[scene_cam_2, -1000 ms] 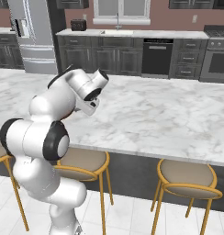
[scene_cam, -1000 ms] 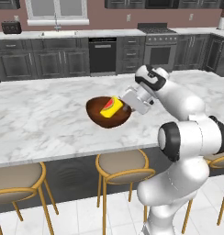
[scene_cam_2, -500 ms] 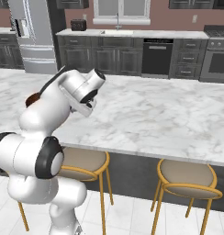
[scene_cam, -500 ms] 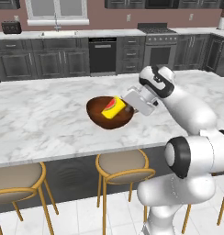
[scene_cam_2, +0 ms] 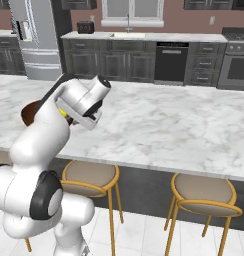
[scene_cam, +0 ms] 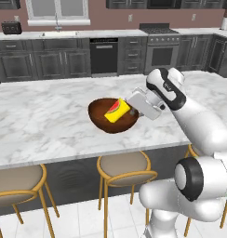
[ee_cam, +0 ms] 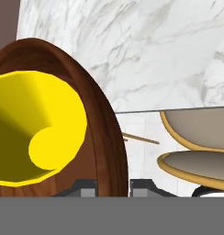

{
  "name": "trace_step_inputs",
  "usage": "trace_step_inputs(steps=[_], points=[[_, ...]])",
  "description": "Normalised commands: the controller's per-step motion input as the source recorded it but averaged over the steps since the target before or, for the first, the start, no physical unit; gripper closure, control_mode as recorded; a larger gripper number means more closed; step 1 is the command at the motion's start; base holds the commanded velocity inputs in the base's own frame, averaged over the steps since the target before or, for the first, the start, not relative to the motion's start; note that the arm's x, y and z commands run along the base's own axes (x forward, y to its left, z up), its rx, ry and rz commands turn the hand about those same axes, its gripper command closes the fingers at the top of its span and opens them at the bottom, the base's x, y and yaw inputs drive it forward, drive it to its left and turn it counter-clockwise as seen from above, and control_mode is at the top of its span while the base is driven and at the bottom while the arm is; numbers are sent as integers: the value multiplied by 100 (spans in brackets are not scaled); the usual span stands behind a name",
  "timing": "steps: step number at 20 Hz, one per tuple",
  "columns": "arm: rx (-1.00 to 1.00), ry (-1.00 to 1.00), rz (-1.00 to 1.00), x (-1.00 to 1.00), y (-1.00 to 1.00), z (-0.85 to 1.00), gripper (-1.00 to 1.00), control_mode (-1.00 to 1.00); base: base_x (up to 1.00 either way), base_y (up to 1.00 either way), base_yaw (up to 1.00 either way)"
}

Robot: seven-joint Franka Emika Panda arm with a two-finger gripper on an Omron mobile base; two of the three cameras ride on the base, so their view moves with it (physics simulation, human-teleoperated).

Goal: Place the cup inside the bowl on the dining table and move the bowl to any counter.

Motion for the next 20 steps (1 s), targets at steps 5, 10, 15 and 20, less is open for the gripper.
trace_step_inputs(steps=[5,10,15,20], points=[[0,0,0,-4,1,0,100,-100,0,0,0],[0,0,0,0,0,0,100,-100,0,0,0],[0,0,0,0,0,0,100,-100,0,0,0],[0,0,0,-9,0,0,100,-100,0,0,0]])
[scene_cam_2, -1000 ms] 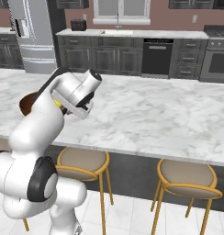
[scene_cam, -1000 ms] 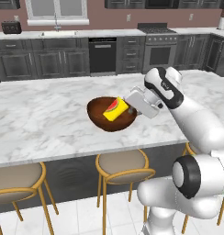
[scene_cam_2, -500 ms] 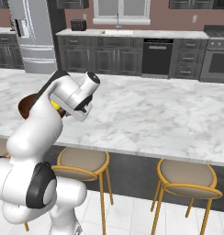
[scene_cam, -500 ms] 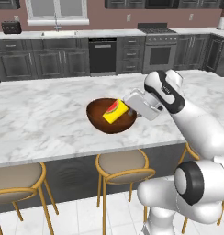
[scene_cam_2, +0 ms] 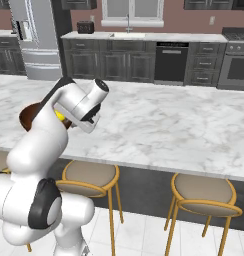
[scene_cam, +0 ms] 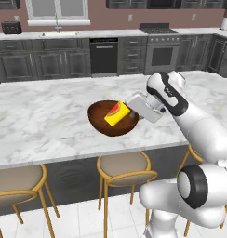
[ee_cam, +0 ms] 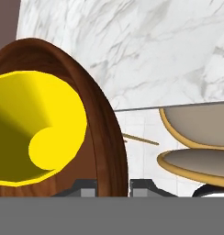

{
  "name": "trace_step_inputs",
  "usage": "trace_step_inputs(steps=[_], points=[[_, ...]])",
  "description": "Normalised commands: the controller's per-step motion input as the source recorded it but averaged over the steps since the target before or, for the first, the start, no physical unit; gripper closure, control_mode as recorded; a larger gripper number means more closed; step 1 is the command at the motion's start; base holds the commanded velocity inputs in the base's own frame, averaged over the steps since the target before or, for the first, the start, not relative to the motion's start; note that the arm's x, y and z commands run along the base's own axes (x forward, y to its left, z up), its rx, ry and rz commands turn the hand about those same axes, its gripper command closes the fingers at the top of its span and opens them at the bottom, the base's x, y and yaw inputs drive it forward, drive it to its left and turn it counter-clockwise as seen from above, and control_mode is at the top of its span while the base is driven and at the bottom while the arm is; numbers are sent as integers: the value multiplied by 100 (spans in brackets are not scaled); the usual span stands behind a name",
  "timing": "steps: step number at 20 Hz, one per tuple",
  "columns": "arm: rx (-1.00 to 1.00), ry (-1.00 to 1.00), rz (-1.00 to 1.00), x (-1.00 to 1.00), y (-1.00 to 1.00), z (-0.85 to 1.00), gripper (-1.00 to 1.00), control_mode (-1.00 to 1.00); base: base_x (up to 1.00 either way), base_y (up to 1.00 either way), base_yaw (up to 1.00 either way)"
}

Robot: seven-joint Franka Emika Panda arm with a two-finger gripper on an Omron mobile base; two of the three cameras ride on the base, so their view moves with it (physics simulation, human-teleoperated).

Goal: Place the cup inside the bowl on the dining table and move the bowl to any counter.

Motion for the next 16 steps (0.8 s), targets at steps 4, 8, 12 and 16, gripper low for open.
trace_step_inputs(steps=[4,8,12,16], points=[[0,0,0,-13,0,0,100,-100,0,0,0],[0,0,0,-6,0,0,100,100,-2,0,0],[0,0,0,0,0,0,100,100,-10,6,0],[0,0,0,0,0,0,100,100,-17,82,-2]])
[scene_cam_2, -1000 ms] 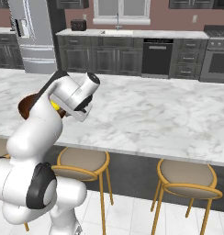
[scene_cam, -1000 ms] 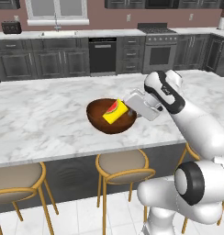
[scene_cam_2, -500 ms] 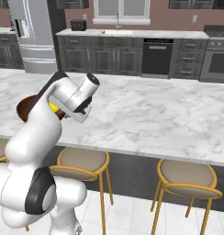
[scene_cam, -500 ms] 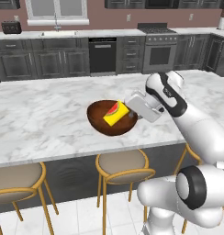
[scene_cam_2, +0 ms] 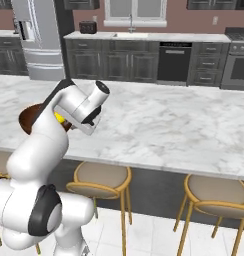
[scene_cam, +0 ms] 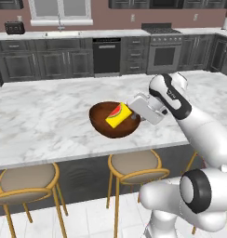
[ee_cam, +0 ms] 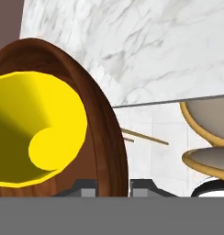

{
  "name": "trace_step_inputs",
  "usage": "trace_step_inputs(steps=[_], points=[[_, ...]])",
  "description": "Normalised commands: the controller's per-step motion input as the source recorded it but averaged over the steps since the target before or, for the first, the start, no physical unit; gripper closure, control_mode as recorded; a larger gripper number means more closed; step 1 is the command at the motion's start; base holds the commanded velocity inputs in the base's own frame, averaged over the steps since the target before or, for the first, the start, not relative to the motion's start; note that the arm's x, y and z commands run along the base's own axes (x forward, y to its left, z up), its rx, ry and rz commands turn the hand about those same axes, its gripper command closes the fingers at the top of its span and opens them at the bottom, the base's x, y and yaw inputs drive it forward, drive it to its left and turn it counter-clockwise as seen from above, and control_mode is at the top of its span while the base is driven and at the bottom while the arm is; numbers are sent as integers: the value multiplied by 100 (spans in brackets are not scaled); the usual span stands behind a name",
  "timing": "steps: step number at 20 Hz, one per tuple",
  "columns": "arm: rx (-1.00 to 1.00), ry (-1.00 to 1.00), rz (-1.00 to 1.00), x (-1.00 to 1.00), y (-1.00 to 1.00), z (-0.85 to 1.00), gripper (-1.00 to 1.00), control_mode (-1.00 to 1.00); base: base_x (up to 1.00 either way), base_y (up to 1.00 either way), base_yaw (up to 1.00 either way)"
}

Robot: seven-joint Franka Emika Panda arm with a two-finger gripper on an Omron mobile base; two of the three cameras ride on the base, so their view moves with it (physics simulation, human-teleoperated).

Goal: Place the cup inside the bowl on the dining table and move the bowl to any counter.

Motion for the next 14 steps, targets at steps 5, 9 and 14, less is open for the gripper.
trace_step_inputs(steps=[5,9,14], points=[[0,0,0,0,0,0,100,100,-6,100,-4],[0,0,0,0,0,0,100,100,0,100,-4],[0,0,0,0,0,0,100,100,0,100,-4]])
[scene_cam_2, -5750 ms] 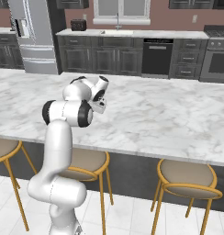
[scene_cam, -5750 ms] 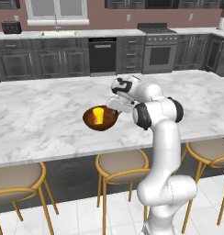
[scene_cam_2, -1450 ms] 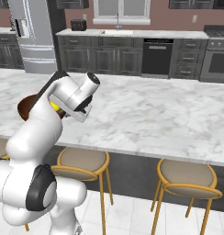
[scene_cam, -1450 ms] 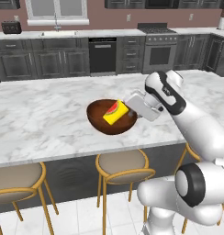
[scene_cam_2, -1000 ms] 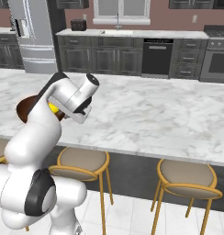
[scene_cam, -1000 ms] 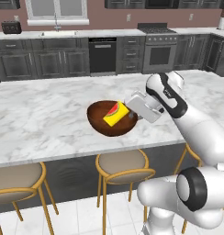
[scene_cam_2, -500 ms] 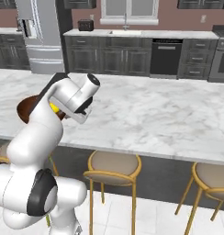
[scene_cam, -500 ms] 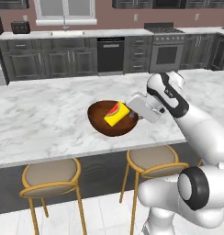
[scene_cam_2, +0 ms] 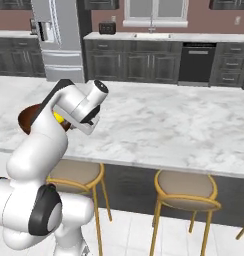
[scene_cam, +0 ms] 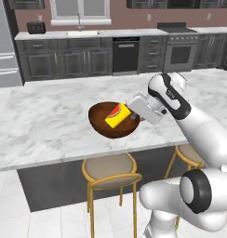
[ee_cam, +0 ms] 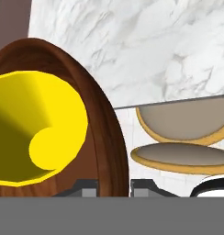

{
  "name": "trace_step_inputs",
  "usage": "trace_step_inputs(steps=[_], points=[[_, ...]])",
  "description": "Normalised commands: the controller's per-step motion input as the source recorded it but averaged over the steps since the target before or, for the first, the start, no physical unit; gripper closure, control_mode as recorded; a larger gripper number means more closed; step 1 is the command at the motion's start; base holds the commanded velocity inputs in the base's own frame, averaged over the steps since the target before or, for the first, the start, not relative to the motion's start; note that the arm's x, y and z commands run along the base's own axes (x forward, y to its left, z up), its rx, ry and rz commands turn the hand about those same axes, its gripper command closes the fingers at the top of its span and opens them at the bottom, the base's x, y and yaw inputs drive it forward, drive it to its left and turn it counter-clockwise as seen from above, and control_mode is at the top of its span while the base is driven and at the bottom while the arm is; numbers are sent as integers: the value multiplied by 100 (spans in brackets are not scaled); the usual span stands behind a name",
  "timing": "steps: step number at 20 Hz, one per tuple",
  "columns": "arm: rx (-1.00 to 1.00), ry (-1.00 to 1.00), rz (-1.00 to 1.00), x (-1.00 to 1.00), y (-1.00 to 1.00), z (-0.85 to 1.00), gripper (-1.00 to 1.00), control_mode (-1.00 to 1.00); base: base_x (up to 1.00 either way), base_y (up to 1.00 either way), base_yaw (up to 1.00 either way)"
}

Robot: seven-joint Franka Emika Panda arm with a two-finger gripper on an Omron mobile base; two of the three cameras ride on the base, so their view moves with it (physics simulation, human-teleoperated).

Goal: Place the cup inside the bowl on the dining table and move the bowl to any counter.

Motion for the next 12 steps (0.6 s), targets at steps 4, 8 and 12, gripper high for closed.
trace_step_inputs(steps=[4,8,12], points=[[0,0,0,0,0,0,100,100,0,98,-3],[0,0,0,0,0,0,100,100,0,100,-3],[0,0,0,0,0,0,100,100,3,100,-3]])
